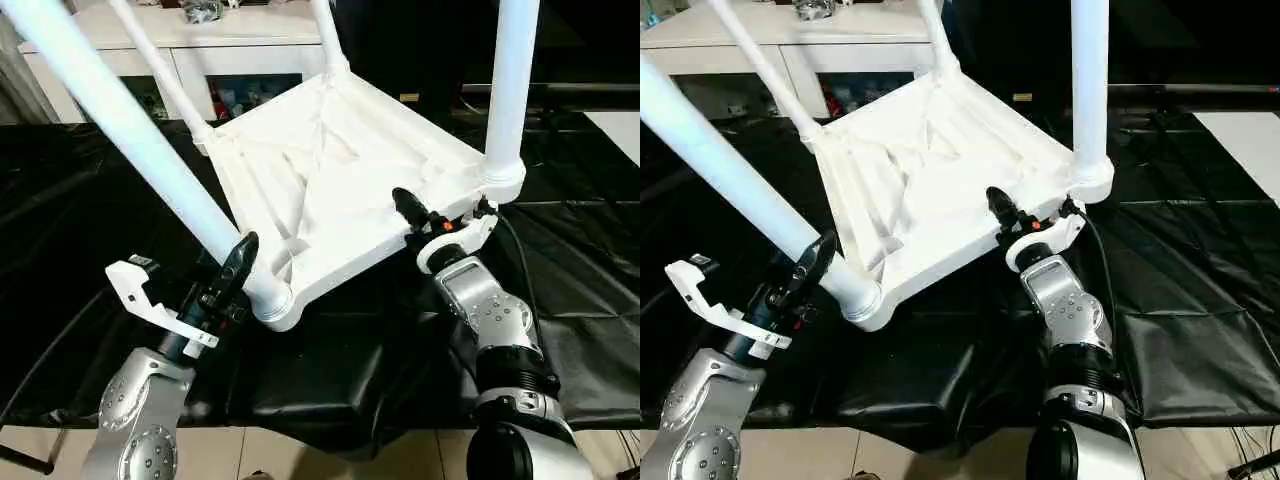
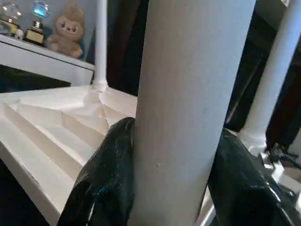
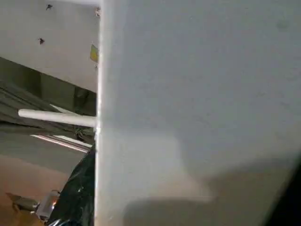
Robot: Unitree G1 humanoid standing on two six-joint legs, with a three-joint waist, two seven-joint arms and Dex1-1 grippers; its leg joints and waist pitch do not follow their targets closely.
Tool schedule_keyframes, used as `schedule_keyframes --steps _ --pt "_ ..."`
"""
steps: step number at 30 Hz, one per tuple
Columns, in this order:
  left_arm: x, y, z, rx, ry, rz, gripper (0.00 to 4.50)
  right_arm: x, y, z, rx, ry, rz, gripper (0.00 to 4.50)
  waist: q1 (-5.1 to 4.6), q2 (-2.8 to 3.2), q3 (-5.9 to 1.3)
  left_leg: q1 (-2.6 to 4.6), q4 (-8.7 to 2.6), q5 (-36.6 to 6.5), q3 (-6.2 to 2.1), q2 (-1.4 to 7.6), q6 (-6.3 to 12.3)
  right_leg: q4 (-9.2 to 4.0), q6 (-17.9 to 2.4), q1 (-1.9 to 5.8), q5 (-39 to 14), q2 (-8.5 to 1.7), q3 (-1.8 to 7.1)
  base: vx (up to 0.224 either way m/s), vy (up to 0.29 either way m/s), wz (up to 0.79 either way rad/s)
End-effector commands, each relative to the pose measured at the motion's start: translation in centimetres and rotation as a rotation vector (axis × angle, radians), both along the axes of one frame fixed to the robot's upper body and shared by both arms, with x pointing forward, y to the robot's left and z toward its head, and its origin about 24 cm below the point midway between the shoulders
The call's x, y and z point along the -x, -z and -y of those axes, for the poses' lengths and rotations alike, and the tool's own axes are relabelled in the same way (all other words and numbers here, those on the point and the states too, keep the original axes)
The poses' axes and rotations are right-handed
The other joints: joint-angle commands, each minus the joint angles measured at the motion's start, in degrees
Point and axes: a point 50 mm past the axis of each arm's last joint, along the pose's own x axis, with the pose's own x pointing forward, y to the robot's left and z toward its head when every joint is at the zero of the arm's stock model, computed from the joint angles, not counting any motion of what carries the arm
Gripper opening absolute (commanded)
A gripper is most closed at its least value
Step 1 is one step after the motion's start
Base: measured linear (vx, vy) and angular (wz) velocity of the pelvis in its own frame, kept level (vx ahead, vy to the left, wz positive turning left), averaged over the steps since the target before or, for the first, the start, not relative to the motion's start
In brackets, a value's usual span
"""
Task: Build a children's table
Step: Flip table
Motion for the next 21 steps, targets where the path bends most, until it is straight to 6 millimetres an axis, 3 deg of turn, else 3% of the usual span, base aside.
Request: schedule_keyframes --steps 1,3,6,11,14,21 --pt "-0.3 1.2 -0.1 0.095 -0.028 -0.084 2.62 0.0 -0.9 0.2 0.044 0.012 0.044 2.01 0.01 -1.41 -3.20 0.80 -3.60 -7.35 -0.53 2.58 2.23 -4.23 -9.43 2.20 -9.41 -3.86 2.06 0.000 0.000 0.00" --pt "-0.3 1.0 -0.2 0.101 -0.017 -0.074 2.70 0.0 -1.3 0.3 0.061 0.018 0.061 2.00 0.12 -1.47 -3.29 0.77 -3.57 -7.06 -0.51 2.54 1.88 -4.09 -9.49 2.21 -9.35 -3.84 2.08 0.000 0.000 0.00" --pt "-0.2 0.8 -0.8 0.089 -0.069 -0.063 3.09 0.1 -1.9 0.9 0.106 0.036 0.092 2.00 0.34 -1.45 -3.51 0.74 -3.36 -4.85 -0.58 2.68 2.55 -3.73 -9.42 2.20 -5.18 -3.63 2.02 0.000 0.000 0.00" --pt "-0.2 0.7 -3.4 0.105 -0.261 -0.059 3.51 0.9 -3.2 2.2 0.199 0.073 0.143 2.00 0.74 -1.65 -3.58 0.61 -3.07 -2.90 -0.56 2.58 3.65 -3.49 -8.94 2.30 -2.48 -3.61 2.02 0.000 0.000 0.00" --pt "0.2 0.4 -6.1 0.124 -0.391 -0.048 3.58 1.7 -3.9 4.2 0.293 0.150 0.152 1.99 1.26 -1.46 -3.61 0.80 -3.00 -3.11 -0.58 2.68 3.14 -3.59 -8.33 2.10 -2.87 -3.51 1.96 0.000 0.000 0.00" --pt "0.7 0.1 -8.3 0.102 -0.467 -0.035 3.58 2.9 -5.2 6.0 0.343 0.226 0.165 1.98 1.14 -1.40 -3.35 0.74 -3.57 -6.74 -0.76 2.55 0.57 -3.82 -6.04 1.88 -7.47 -3.52 2.02 0.000 0.000 0.00"
